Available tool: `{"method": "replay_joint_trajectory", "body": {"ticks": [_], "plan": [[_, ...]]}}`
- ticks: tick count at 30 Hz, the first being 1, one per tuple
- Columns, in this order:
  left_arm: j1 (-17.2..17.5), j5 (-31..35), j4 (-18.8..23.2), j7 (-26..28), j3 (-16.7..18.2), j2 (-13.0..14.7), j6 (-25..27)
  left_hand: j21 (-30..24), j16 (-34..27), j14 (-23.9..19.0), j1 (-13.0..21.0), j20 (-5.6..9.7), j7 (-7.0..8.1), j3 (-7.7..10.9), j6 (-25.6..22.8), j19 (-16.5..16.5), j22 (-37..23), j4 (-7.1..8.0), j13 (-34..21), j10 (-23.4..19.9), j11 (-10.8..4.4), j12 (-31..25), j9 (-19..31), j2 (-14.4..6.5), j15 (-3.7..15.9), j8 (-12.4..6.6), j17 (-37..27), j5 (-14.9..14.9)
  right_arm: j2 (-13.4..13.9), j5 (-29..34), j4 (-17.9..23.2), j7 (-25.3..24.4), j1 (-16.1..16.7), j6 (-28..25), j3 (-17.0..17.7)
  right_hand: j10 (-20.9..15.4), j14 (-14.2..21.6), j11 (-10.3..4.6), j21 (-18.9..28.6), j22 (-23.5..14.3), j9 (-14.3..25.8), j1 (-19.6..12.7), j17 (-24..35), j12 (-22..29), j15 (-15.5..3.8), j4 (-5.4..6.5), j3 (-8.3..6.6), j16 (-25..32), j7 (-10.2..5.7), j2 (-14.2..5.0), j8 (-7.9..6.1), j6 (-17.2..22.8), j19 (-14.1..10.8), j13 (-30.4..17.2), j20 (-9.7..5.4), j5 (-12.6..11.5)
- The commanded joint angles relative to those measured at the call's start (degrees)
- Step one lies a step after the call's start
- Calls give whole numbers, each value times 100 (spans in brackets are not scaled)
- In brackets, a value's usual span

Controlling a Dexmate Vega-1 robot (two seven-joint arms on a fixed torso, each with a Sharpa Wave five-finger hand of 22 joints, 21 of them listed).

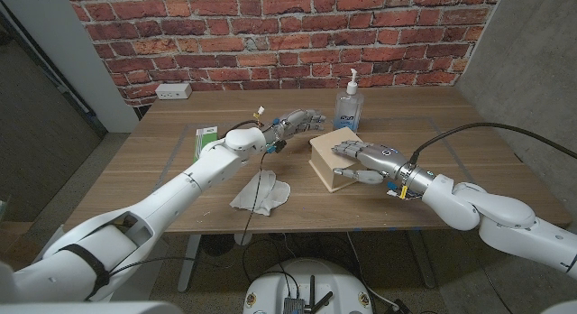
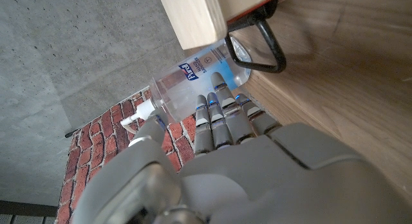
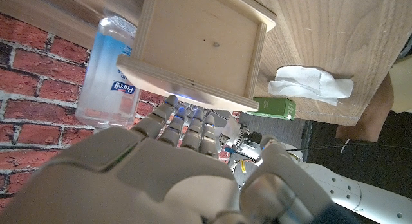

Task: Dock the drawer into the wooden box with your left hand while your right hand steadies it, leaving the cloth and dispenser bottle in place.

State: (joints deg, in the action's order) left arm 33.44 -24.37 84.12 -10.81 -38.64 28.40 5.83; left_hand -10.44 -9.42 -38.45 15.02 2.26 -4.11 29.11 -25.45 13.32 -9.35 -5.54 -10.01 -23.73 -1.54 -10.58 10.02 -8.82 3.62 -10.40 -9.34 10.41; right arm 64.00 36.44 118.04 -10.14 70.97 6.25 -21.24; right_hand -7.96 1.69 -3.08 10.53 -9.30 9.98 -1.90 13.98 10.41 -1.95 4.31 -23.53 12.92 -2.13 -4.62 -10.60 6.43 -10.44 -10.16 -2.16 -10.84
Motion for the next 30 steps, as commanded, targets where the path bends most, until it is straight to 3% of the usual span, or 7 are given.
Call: {"method": "replay_joint_trajectory", "body": {"ticks": [1, 30], "plan": [[205, -40, 319, 235, 204, 223, 5, 11, 0, 60, -70, 311, 50, 54, -10, -21, -6, -16, -13, -8, -46, -9, 8, -12, 224, -14, -6, -4, -21, -14, 54, 80, -26, -48, 27, -17, 28, -22, 17, -16, 11, -27, 24, 28, -145, -25, -33, 30, -4, -305, -13, 33, -50, -17, -360, 18], [624, -173, 744, 664, 600, 556, -146, -6, 4, 631, -158, 259, 84, 219, -51, -29, -9, -88, -19, -142, -47, -38, 11, 16, 58, -21, -2, -12, -79, -334, 76, -168, 145, -174, 368, -103, 76, 24, 64, -18, 13, -19, 18, 57, -126, -9, -55, 37, -8, -308, -9, 23, -209, -21, -292, 14]]}}
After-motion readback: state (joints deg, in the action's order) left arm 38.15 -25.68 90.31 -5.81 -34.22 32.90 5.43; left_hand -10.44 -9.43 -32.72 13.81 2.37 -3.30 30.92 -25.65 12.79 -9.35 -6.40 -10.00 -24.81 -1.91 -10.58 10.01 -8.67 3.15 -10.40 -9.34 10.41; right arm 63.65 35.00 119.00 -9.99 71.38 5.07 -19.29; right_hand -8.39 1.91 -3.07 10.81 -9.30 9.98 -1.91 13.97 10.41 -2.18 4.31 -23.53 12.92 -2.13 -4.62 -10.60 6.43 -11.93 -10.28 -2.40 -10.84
